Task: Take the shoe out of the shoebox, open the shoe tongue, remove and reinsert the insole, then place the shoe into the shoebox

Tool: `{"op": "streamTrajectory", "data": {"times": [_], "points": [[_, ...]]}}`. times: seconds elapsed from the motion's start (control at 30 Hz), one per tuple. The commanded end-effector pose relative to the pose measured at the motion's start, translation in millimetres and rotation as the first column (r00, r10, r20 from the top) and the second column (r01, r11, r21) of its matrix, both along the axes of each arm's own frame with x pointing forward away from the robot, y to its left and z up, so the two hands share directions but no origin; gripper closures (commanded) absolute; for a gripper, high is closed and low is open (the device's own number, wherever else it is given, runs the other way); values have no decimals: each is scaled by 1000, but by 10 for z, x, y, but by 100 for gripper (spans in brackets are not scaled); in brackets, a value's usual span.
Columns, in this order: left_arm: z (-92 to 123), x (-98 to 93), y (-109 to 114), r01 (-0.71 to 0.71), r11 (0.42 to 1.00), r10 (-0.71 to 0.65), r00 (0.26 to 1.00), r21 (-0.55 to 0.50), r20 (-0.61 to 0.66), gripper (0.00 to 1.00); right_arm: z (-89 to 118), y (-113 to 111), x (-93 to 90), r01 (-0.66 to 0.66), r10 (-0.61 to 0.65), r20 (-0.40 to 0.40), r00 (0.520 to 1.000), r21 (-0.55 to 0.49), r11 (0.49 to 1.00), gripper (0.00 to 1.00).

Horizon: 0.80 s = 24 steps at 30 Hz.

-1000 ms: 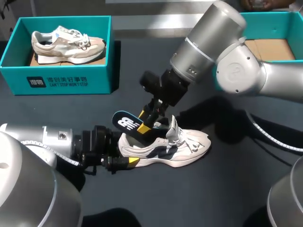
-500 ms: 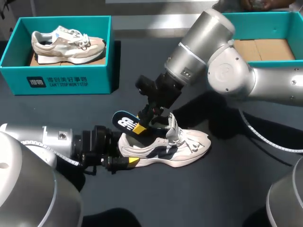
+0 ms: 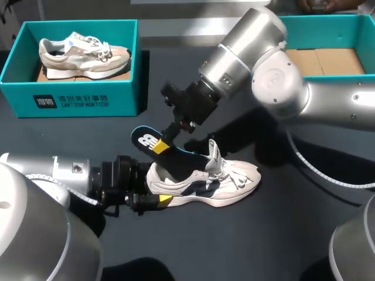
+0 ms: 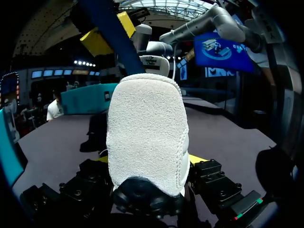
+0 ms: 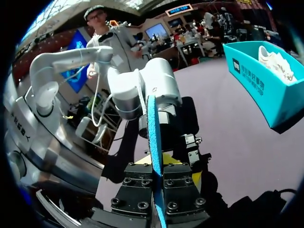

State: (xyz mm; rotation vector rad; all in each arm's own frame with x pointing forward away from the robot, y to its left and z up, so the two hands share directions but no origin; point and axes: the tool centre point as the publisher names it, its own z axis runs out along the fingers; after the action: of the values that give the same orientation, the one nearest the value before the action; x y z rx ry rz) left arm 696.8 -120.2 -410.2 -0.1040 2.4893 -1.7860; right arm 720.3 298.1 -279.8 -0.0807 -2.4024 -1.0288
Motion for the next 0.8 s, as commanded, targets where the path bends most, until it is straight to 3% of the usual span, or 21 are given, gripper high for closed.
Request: {"op": "streamTrajectory", "data": {"times": [0.03, 0.1, 0.63, 0.67, 0.7, 0.8], "points": [[-12, -12, -8, -3, 1000, 3, 1000, 0, 0, 100, 88, 70, 109, -42, 43, -77, 996, 15, 999, 100], [-12, -12, -8, -3, 1000, 3, 1000, 0, 0, 100, 196, 101, 171, -21, 24, -76, 997, 31, 999, 100], [-12, -12, -8, -3, 1000, 3, 1000, 0, 0, 100, 213, 82, 198, 5, 0, -84, 996, 59, 998, 100], [-12, -12, -8, -3, 1000, 3, 1000, 0, 0, 100, 306, 82, 233, 34, -26, -55, 998, 141, 989, 100], [-12, -12, -8, -3, 1000, 3, 1000, 0, 0, 100, 389, 87, 246, 57, -40, -119, 992, 142, 988, 100], [-12, -12, -8, -3, 1000, 3, 1000, 0, 0, 100, 642, 150, 292, 123, -87, -167, 982, 222, 967, 100]]}}
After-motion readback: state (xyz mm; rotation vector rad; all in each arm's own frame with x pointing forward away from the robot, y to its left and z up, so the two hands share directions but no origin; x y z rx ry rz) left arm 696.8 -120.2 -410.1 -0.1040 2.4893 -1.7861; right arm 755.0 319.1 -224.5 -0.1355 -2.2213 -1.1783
